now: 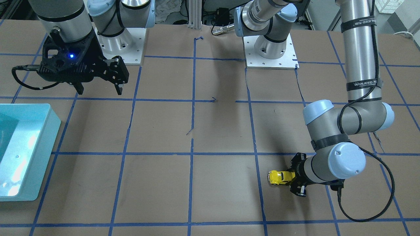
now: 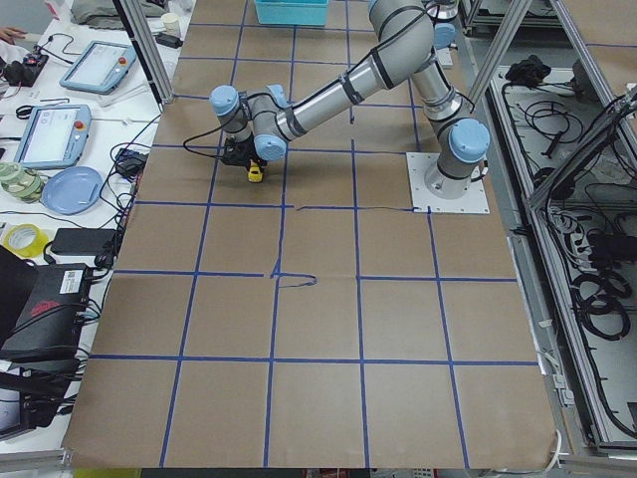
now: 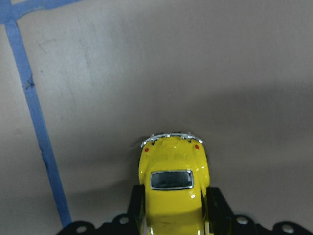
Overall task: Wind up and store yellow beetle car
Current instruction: 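Press the car down and drag it backward with the left gripper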
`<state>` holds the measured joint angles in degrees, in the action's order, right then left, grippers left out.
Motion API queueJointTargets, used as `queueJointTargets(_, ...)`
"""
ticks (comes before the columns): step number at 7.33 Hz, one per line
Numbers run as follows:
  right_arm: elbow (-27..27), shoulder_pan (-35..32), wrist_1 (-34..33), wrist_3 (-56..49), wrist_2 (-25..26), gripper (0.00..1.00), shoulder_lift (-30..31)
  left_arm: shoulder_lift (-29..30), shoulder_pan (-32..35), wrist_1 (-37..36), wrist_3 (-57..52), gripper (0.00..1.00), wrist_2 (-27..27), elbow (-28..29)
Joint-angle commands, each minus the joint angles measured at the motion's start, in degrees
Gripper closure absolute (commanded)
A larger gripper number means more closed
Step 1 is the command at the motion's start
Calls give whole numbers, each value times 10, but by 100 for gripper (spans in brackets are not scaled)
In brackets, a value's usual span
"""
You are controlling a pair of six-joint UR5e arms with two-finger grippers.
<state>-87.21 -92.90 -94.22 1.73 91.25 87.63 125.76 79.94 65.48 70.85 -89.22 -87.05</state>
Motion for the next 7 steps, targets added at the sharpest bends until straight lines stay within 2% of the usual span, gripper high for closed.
queueJointTargets(1, -1, -1, 0, -1, 1, 0, 0, -1, -8, 0, -9, 100, -1, 1)
queueJointTargets(7, -1, 0, 0, -1, 1, 0, 0, 0, -39, 0, -29, 100, 1, -1)
